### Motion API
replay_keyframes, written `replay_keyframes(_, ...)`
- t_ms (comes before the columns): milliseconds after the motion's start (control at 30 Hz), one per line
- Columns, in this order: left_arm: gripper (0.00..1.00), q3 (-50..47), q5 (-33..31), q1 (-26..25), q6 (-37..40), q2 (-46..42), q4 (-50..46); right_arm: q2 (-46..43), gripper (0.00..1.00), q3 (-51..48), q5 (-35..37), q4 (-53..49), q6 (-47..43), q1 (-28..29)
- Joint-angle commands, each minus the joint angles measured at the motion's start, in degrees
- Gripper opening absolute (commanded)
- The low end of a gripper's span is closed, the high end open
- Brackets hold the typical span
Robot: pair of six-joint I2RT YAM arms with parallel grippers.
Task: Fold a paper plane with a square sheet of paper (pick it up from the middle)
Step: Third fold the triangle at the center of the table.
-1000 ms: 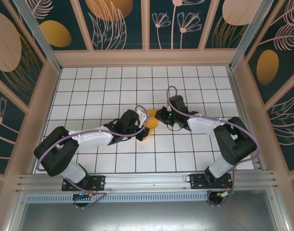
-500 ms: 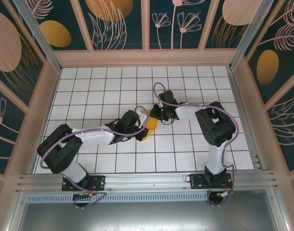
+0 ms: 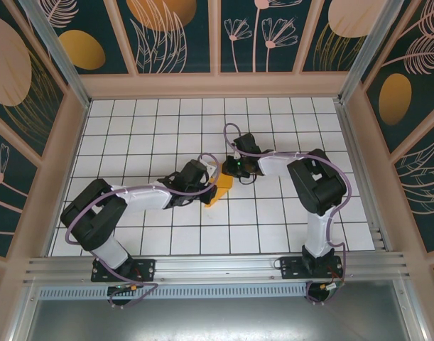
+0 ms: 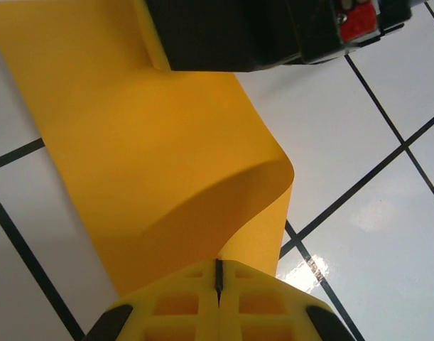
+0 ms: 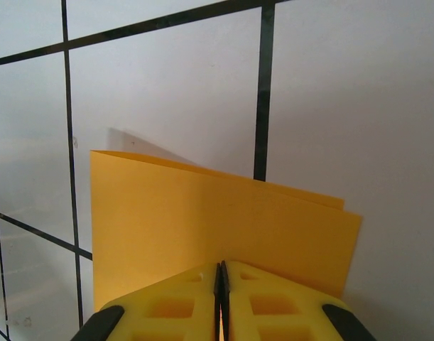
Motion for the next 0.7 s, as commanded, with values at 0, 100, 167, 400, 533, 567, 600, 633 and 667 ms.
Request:
replay_keyframes(0,0.01,1.2,-1.7,0.5,-1.3,0.9,-1.5,0.9,0.14,-0.9,1.2,-4.2,-1.7,0.2)
replay_keyframes(100,0.01,1.7,-1.6,0.8,-1.4,1.5,-2.0,0.8,0.14,-1.1,1.2,-3.9,-1.5,0.2)
replay_keyframes(167,0.02,1.8,-1.7,0.9,-1.4,1.9,-2.0,0.9,0.14,-1.3,1.2,-3.9,-1.3,0.2)
replay_keyframes(400,0.03,2.2,-1.4,1.3,-1.4,2.7,-1.2,0.9,0.14,-2.0,1.1,-3.4,-1.3,0.3)
replay_keyframes(533,0.03,2.9,-1.5,1.4,-0.6,2.9,-1.3,0.9,0.14,-2.0,1.1,-3.4,-1.7,0.3)
replay_keyframes(567,0.04,3.0,-1.8,1.4,-0.5,2.9,-1.4,1.0,0.14,-2.0,1.1,-3.5,-1.8,0.3)
replay_keyframes(600,0.04,3.2,-1.9,1.4,-0.2,3.0,-1.4,1.1,0.14,-2.0,1.3,-3.7,-1.8,0.3)
replay_keyframes(633,0.04,3.5,-2.0,1.7,0.0,3.2,-1.7,1.0,0.14,-2.0,1.4,-3.7,-1.8,0.3)
replay_keyframes(667,0.04,3.8,-1.9,1.7,0.0,3.4,-1.9,1.0,0.14,-2.0,1.5,-3.8,-1.8,0.3)
